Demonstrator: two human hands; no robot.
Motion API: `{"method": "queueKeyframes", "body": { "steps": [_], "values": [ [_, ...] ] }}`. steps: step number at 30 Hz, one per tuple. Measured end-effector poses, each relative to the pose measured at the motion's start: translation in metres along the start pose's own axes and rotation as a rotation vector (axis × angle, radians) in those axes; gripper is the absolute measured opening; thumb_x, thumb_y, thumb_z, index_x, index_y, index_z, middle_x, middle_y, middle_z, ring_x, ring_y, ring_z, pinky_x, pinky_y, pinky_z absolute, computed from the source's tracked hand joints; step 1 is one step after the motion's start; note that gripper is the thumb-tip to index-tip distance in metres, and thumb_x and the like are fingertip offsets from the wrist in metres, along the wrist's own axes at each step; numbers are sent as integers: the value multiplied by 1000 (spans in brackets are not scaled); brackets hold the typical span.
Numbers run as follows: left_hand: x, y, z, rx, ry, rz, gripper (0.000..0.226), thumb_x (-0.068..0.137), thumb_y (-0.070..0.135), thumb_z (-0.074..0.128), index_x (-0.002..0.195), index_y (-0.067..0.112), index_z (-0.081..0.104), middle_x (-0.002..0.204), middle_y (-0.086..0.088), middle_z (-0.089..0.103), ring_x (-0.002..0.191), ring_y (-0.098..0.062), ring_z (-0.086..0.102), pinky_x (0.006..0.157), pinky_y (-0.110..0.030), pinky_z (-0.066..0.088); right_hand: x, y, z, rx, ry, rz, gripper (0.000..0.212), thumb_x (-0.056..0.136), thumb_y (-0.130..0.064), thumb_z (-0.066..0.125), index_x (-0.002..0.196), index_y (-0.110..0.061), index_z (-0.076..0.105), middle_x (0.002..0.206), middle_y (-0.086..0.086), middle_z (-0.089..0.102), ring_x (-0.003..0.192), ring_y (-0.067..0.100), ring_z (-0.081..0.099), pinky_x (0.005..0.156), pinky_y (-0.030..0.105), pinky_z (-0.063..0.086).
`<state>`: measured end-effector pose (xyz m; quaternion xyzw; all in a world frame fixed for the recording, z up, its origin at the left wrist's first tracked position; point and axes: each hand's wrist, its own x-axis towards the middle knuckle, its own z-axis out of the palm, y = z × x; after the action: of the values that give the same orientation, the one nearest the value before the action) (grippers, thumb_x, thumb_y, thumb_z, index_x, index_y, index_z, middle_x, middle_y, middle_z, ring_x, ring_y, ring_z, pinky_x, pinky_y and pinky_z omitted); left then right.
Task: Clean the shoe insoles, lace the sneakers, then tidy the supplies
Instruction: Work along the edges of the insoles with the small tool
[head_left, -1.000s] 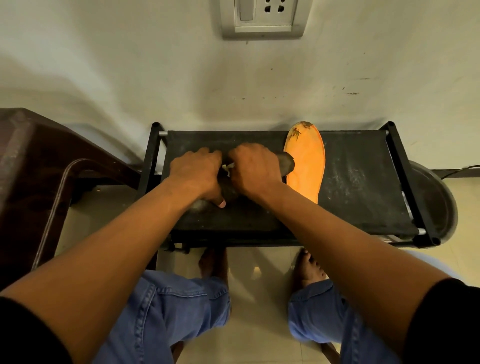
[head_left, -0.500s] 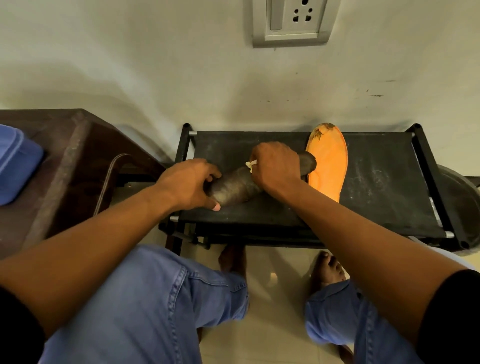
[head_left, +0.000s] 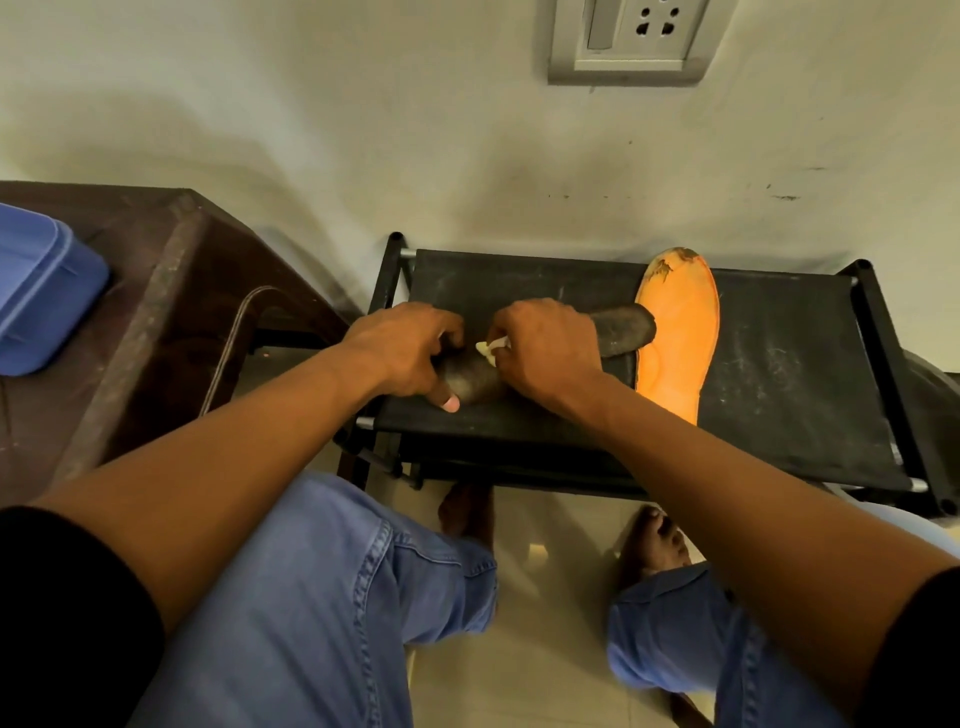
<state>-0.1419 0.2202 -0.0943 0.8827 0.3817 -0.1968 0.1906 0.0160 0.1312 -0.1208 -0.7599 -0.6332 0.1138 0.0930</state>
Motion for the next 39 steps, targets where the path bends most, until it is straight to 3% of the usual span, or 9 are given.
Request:
{"method": "queueKeyframes", "body": {
  "steps": [7, 15, 22, 28, 33, 39],
  "values": [
    [6, -2, 3, -11, 3, 9, 67, 58, 53, 92, 112, 34, 57, 107, 11, 64, 100, -19, 64, 84, -42, 56, -11, -20, 6, 96, -120, -120, 18, 88, -37, 66, 102, -29, 75, 96, 0, 72, 87, 23, 68, 70, 35, 55],
    [7, -3, 3, -69, -40, -22, 74, 60, 48, 94, 122, 31, 57, 103, 11, 60, 96, -18, 61, 85, -42, 56, -3, 2, -3, -36, -23, -34, 10, 84, -25, 71, 94, -22, 70, 94, 3, 66, 89, 24, 64, 73, 37, 55],
    [9, 0, 1, -53, -42, -17, 73, 59, 46, 94, 120, 31, 57, 102, 12, 60, 100, -20, 63, 89, -46, 56, -10, -10, -3, 82, -207, -118, 19, 87, -30, 68, 105, -30, 74, 102, -1, 72, 90, 22, 67, 73, 37, 56],
    [9, -1, 2, -67, -58, -31, 73, 63, 47, 92, 125, 32, 57, 104, 11, 59, 100, -19, 62, 90, -46, 55, -9, -7, -9, -16, -186, -97, 22, 87, -28, 70, 108, -26, 68, 102, 2, 66, 93, 23, 64, 68, 34, 44],
    [7, -2, 2, -72, -49, -23, 73, 62, 47, 93, 123, 32, 57, 100, 12, 58, 96, -18, 60, 85, -42, 55, -5, 5, -15, -95, -153, -16, 31, 85, -31, 73, 114, -24, 68, 106, 5, 67, 96, 26, 65, 80, 40, 55],
    [9, 0, 1, -35, -41, -23, 71, 60, 48, 93, 120, 32, 58, 102, 11, 60, 99, -19, 62, 87, -45, 56, -16, -12, -5, -3, -172, -134, 17, 86, -28, 70, 102, -24, 70, 95, 1, 65, 89, 23, 65, 71, 37, 54]
  ]
}}
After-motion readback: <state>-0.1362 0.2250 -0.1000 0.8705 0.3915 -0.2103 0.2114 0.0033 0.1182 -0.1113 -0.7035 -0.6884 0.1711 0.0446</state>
